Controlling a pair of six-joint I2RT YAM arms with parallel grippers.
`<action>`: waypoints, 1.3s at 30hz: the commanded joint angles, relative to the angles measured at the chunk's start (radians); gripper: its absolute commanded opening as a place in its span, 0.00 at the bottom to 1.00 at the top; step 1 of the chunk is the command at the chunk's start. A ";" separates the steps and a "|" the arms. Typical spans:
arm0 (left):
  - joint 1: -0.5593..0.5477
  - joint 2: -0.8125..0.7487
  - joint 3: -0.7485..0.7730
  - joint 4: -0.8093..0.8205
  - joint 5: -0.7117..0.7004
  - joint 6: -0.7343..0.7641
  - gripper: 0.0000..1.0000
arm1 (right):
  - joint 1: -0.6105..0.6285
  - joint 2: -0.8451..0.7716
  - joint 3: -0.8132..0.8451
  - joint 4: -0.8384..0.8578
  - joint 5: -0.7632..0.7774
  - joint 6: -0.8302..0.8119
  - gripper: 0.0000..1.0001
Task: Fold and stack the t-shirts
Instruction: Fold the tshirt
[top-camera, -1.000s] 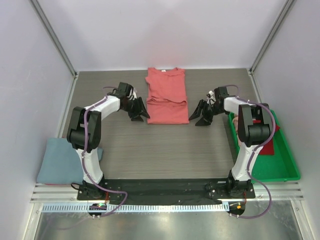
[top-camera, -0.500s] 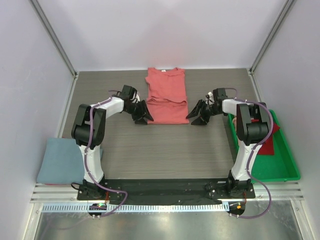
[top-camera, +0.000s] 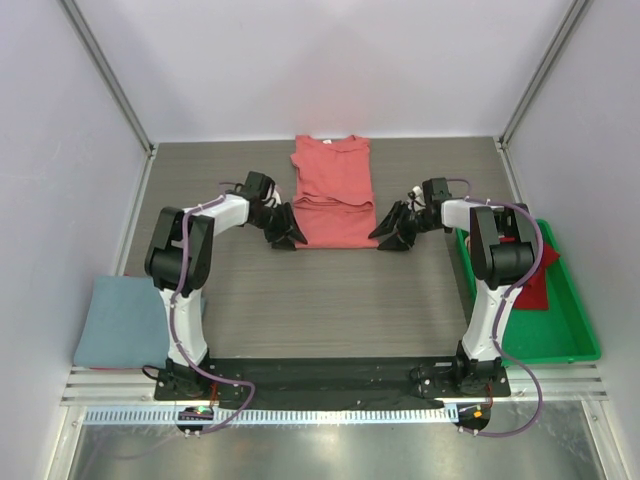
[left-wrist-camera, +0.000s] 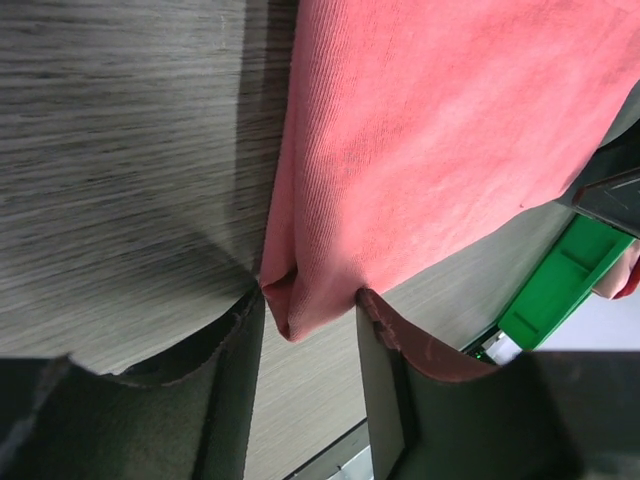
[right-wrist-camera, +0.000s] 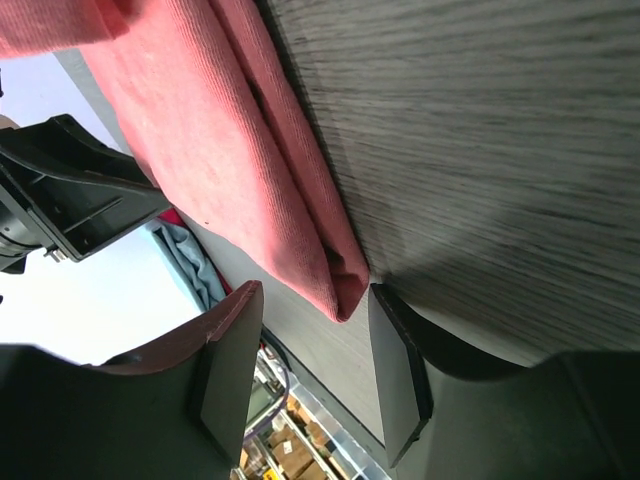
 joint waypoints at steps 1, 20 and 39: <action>-0.006 0.028 0.020 0.006 -0.008 0.012 0.42 | 0.008 0.015 -0.018 0.010 0.019 0.014 0.52; -0.007 -0.110 0.072 -0.096 0.015 0.078 0.00 | 0.013 -0.170 -0.076 0.082 -0.086 0.083 0.01; -0.110 -0.400 0.054 -0.179 -0.077 0.204 0.00 | -0.009 -0.543 -0.195 -0.071 -0.145 0.013 0.01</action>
